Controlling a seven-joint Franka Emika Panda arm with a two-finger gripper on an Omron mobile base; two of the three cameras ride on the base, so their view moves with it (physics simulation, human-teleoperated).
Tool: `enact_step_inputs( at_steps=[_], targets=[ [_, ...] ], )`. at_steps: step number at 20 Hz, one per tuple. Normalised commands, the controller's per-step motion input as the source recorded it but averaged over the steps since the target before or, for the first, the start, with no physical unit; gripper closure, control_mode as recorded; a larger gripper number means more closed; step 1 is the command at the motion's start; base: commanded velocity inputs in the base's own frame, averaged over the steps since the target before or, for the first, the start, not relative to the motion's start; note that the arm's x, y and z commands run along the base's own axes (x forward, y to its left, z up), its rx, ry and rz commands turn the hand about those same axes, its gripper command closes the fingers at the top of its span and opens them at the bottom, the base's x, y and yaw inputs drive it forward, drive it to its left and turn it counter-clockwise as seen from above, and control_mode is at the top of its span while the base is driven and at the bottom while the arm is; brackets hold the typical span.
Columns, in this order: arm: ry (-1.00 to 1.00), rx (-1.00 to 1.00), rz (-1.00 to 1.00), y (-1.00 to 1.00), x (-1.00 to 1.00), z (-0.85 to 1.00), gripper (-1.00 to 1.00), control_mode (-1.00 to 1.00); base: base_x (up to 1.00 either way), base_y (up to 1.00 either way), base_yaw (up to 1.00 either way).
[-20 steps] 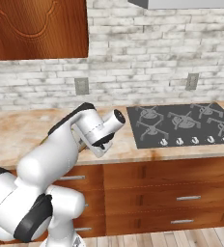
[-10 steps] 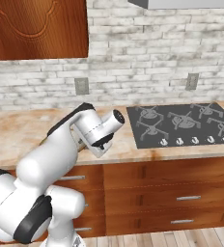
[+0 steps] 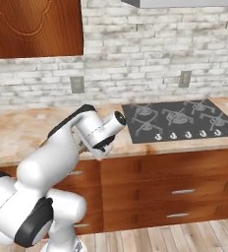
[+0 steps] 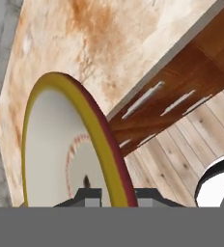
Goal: Pick the cup and bowl from the counter and place them on the counter next to the sink.
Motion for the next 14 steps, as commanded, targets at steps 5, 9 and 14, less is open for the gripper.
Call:
enact_step_inputs(
  at_steps=[5, 9, 14],
  targets=[
    [0.0, 0.0, 0.0, 0.0, 0.0, 0.0, 1.0, 1.0, 0.01, -0.2, -0.52],
    [0.0, 0.0, 0.0, 0.0, 0.0, 0.0, 1.0, 1.0, 0.1, 0.0, -0.8],
    [0.0, 0.0, 0.0, 0.0, 0.0, 0.0, 1.0, 1.0, 0.07, 0.0, -0.89]
  ],
)
